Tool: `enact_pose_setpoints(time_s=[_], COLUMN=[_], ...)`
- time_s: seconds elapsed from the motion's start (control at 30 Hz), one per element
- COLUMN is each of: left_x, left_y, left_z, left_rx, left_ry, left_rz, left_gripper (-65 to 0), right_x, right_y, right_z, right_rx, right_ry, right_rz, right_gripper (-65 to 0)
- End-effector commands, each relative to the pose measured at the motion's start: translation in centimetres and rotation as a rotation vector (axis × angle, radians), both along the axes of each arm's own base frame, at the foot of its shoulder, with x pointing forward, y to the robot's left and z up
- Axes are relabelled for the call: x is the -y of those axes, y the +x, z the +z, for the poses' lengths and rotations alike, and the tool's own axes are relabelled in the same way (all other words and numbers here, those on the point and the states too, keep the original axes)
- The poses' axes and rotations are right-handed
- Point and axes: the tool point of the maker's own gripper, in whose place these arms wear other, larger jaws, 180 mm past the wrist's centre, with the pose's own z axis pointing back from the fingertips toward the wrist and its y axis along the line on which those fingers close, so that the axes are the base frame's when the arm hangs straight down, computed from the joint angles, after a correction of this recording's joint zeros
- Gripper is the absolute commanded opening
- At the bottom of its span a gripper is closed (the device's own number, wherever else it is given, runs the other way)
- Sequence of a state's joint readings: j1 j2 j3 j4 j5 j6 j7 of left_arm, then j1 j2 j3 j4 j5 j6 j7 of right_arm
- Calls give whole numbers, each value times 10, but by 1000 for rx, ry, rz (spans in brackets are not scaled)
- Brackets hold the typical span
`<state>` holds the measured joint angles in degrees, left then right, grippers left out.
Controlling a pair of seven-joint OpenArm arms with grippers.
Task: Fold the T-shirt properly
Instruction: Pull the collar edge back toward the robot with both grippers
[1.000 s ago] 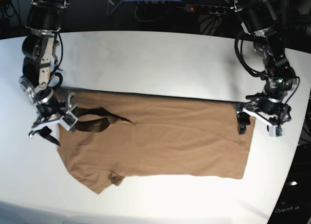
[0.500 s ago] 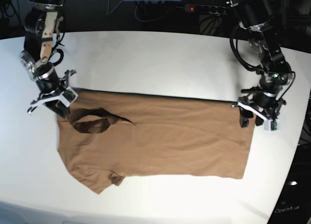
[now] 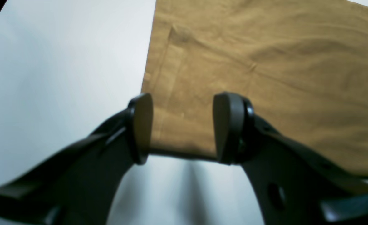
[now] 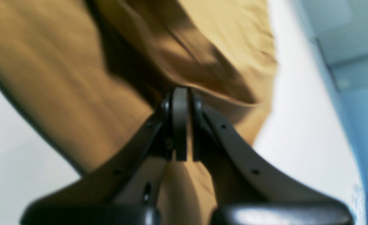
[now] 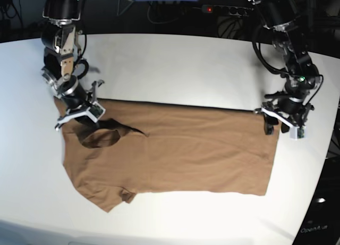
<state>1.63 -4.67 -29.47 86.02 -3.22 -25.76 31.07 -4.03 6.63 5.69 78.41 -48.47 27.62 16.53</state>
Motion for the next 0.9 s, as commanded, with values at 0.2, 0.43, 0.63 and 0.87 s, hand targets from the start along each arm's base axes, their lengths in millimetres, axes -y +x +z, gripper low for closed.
enact_pose_setpoints(time_s=[0.2, 0.43, 0.63, 0.87], left_x=[-2, -4, -2, 1], left_y=[5, 6, 7, 13], left_z=[32, 39, 38, 42], left_rx=[90, 105, 102, 114], left_ry=[44, 56, 55, 58], left_rz=[-13, -14, -18, -33], left_gripper=[-348, -348, -351, -360], right_x=[-32, -17, 20, 46], right_y=[55, 62, 36, 13], right_z=[37, 59, 42, 27], right_rx=[114, 113, 61, -33], right_ry=[7, -53, -57, 19], right_rz=[93, 60, -46, -110], right_gripper=[-644, -647, -647, -647])
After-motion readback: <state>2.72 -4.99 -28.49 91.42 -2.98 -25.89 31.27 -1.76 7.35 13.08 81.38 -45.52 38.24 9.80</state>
